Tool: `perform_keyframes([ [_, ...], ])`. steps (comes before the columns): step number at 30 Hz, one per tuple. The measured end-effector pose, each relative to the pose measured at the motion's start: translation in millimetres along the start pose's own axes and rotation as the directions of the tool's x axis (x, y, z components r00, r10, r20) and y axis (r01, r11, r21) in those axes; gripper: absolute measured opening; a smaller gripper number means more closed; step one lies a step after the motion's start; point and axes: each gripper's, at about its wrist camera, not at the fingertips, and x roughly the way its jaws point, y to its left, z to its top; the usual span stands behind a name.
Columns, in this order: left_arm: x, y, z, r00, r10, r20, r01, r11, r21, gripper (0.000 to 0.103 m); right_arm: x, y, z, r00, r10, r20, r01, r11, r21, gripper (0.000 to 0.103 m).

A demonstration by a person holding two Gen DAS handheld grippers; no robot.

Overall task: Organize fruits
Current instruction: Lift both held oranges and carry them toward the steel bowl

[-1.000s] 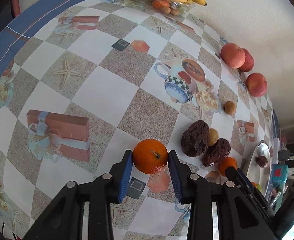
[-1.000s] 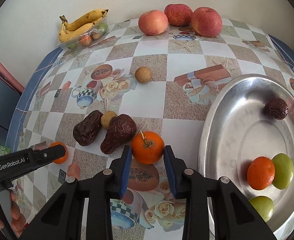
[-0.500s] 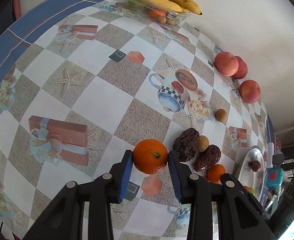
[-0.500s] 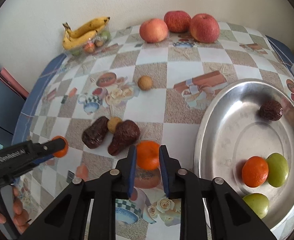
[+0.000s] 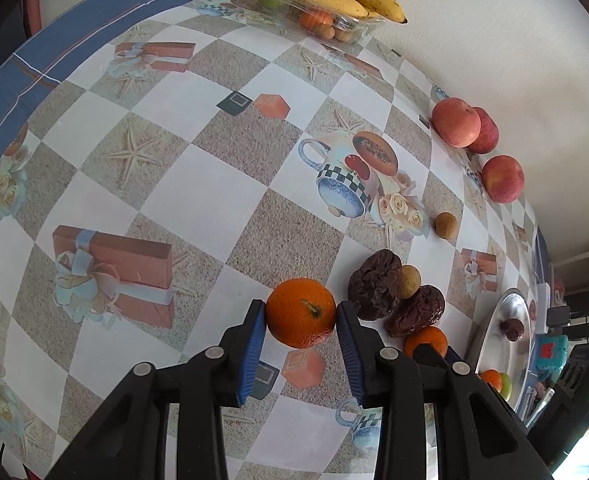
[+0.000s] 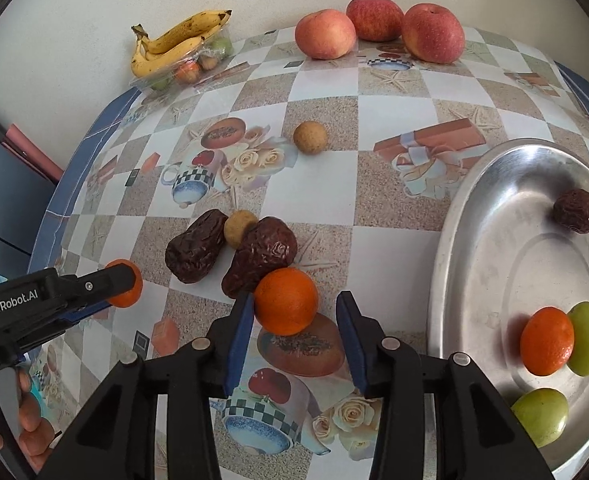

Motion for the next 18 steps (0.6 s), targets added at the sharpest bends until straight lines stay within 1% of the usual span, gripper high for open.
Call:
perform_keyframes([
  [4, 0.3, 0.2, 0.4, 1.0, 0.0, -0.001, 0.0, 1.0, -0.002, 0.038, 0.7, 1.7, -0.4, 1.0, 0.003, -0.002, -0.003, 1.0, 0.001, 0.042],
  [7, 0.2, 0.2, 0.3, 1.0, -0.001, 0.0, 0.001, 1.0, -0.002, 0.038, -0.9, 2.1, -0.1, 1.0, 0.018, -0.001, -0.018, 1.0, 0.001, 0.034],
  [13, -0.3, 0.3, 1.0, 1.0, -0.005, 0.002, 0.005, 1.0, -0.007, 0.038, -4.9, 4.6, -0.1, 1.0, 0.011, -0.001, -0.011, 1.0, -0.011, 0.034],
  [18, -1.7, 0.2, 1.2, 1.0, -0.014, 0.004, 0.014, 1.0, -0.007, 0.038, -17.5, 6.3, 1.9, 0.999, 0.009, 0.034, -0.008, 1.0, -0.017, 0.034],
])
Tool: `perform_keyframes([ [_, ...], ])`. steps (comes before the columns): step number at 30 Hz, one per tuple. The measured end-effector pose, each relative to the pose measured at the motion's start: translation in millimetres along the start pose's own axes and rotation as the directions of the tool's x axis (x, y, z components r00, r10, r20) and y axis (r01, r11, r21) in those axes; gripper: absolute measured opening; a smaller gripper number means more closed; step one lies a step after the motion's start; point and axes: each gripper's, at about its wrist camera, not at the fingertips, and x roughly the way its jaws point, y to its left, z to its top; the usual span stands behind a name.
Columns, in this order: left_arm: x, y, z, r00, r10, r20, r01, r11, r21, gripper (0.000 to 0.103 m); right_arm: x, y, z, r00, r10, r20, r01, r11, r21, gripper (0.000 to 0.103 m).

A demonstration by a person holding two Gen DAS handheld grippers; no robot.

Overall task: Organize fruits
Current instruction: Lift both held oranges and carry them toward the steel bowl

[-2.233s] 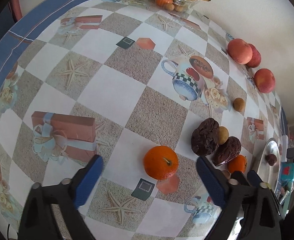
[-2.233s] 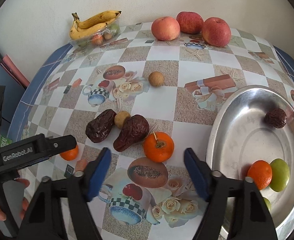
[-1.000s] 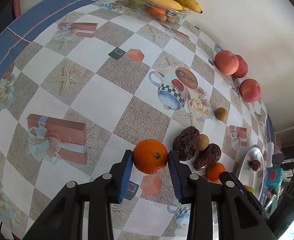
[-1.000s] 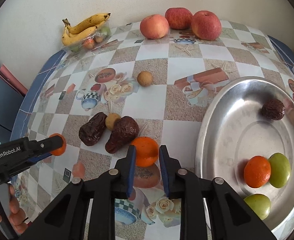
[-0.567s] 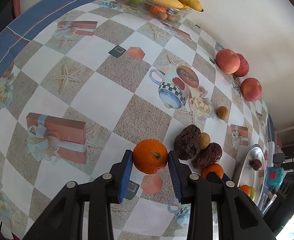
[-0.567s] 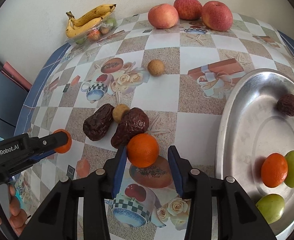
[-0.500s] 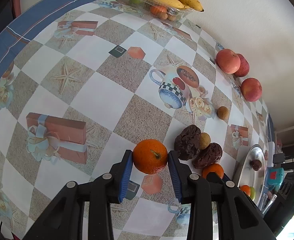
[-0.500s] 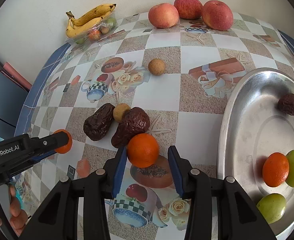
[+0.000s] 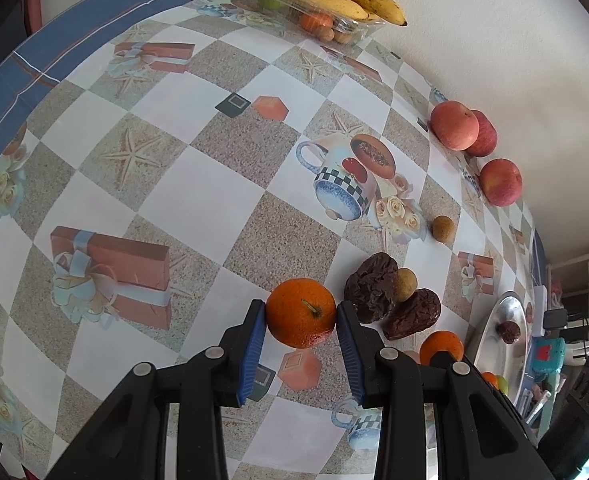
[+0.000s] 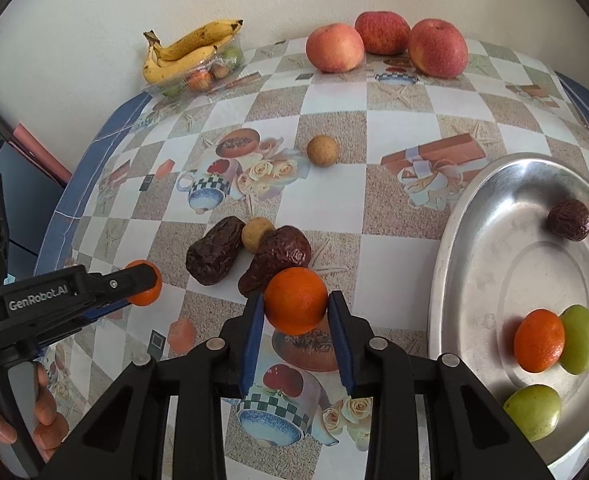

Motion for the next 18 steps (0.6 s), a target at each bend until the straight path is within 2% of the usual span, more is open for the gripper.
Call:
perform_keyframes([
  [11, -3.5, -8.4, -0.3, 1.0, -0.012, 0.02, 0.011, 1.0, 0.028, 0.038, -12.8, -0.2, -1.0, 0.999, -0.025, 0.028, 0.024, 1.0, 0.004, 0.034],
  [18, -6.9, -24.8, -3.0, 0.999, -0.04, 0.034, 0.037, 0.996, 0.085, 0.038, -36.4, -14.7, 4.2, 0.991, -0.083, 0.103, 0.078, 0.996, 0.049, 0.034],
])
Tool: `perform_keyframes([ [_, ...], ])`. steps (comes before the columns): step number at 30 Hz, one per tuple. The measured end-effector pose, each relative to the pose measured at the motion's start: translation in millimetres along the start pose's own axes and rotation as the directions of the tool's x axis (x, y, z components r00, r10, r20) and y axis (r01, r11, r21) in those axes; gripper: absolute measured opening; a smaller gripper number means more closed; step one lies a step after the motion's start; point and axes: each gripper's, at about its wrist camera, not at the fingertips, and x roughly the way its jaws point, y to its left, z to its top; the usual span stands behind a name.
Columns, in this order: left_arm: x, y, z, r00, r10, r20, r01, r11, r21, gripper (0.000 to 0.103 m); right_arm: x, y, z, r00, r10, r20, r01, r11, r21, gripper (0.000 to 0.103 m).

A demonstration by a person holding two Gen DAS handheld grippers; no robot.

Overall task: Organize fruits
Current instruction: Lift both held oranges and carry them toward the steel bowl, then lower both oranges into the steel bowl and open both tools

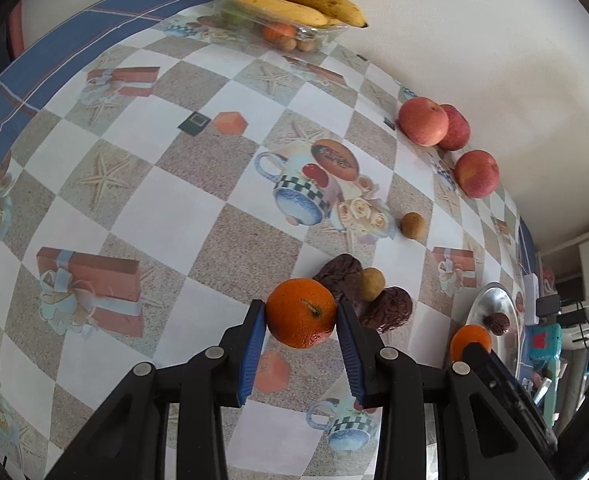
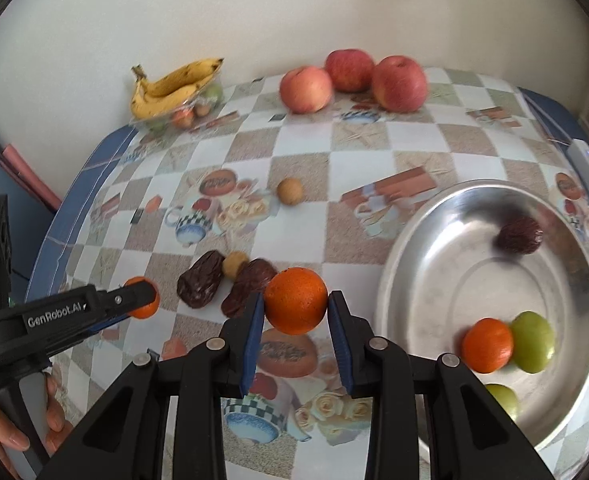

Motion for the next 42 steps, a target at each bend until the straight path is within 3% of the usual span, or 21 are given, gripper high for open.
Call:
perform_keyframes([
  [8, -1.7, -35.1, -7.4, 0.999, -0.038, 0.031, 0.033, 0.991, 0.131, 0.038, -15.4, -57.0, 1.0, 0.998, -0.055, 0.026, 0.049, 0.98, 0.193, 0.034],
  [14, 5.4, -72.6, -24.3, 0.997, -0.078, 0.013, 0.071, 0.962, 0.262, 0.038, -30.7, -99.6, -4.0, 0.99, -0.134, 0.043, 0.113, 0.938, 0.326, 0.034],
  [21, 15.4, -127.7, -56.5, 0.984, -0.176, -0.038, 0.176, 0.89, 0.421, 0.038, -46.0, -137.4, -12.5, 0.975, -0.218, 0.045, 0.179, 0.887, 0.425, 0.034],
  [28, 21.6, -164.8, -81.9, 0.951, -0.286, -0.118, 0.305, 0.801, 0.515, 0.041, -50.1, -145.2, -14.6, 0.971, -0.234, 0.048, 0.19, 0.878, 0.44, 0.034],
  [32, 19.1, -165.0, -81.6, 0.952, -0.289, -0.102, 0.299, 0.801, 0.519, 0.059, -49.0, -142.4, -13.0, 0.972, -0.228, 0.056, 0.183, 0.883, 0.431, 0.035],
  [37, 21.9, -157.3, -77.4, 0.956, -0.273, -0.104, 0.288, 0.822, 0.491, 0.06, -48.4, -141.0, -12.5, 0.972, -0.23, 0.055, 0.187, 0.888, 0.419, 0.035],
  [42, 29.2, -147.2, -71.7, 0.973, -0.209, -0.097, 0.23, 0.859, 0.457, 0.077, -44.1, -140.7, -13.0, 0.974, -0.226, 0.035, 0.192, 0.89, 0.413, 0.038],
])
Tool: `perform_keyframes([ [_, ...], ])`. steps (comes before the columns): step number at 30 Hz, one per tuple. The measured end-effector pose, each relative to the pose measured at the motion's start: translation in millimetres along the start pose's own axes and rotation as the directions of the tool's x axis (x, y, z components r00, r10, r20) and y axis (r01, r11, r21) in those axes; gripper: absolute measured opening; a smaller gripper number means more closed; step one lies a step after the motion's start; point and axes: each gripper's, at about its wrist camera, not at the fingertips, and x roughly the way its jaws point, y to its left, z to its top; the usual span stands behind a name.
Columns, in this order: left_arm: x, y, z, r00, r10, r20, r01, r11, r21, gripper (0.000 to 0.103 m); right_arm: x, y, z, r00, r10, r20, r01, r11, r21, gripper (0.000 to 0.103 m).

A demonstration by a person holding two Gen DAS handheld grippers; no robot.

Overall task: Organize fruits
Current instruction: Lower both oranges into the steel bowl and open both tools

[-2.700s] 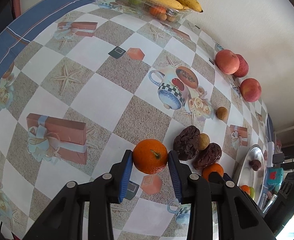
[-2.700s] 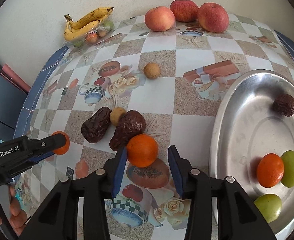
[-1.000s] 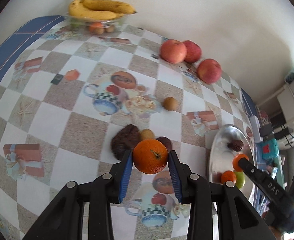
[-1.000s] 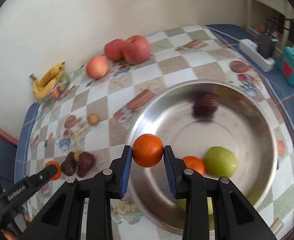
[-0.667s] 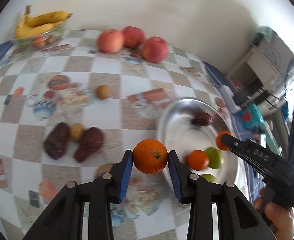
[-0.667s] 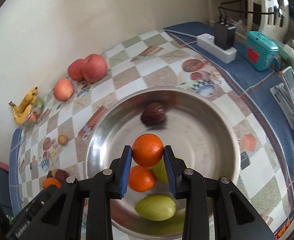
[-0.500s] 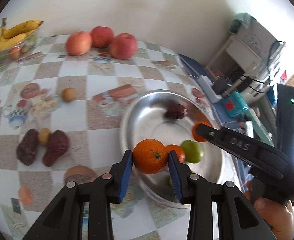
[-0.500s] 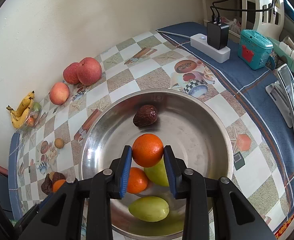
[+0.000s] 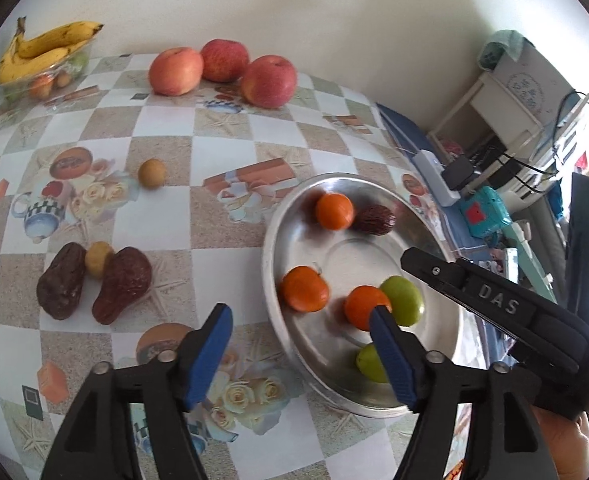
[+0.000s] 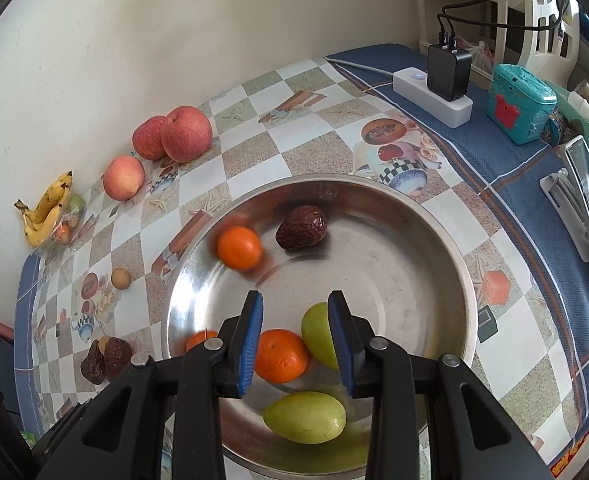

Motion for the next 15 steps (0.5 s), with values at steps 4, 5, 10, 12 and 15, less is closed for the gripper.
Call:
perform_keyframes([
  [4, -1.3, 10.2, 1.3, 0.999, 0.053, 0.005, -0.052, 0.998, -0.031, 0.093, 4.3, 3.4, -1.3, 1.0, -0.007, -0.019, 0.007, 1.0, -0.019, 0.062],
  [5, -2.2, 12.7, 1.5, 0.998, 0.064, 0.011, -0.063, 0.997, -0.038, 0.102, 4.9, 4.9, -1.6, 1.0, -0.009, -0.022, 0.009, 1.0, -0.026, 0.062],
  [10, -6.8, 31.1, 5.2, 0.988, 0.15, 0.034, -0.146, 0.985, -0.095, 0.103, 8.8, 11.8, -3.8, 0.998, -0.043, -0.034, 0.041, 0.997, -0.07, 0.084],
  [12, -9.9, 39.4, 6.1, 0.98, 0.196, 0.046, -0.19, 0.975, -0.116, 0.103, 9.4, 13.9, -4.8, 0.998, -0.053, -0.033, 0.05, 0.995, -0.084, 0.084],
  [15, -15.0, 50.9, 7.7, 0.958, 0.282, 0.055, -0.272, 0.952, -0.137, 0.103, 10.0, 17.5, -6.1, 0.997, -0.072, -0.024, 0.069, 0.992, -0.108, 0.086],
])
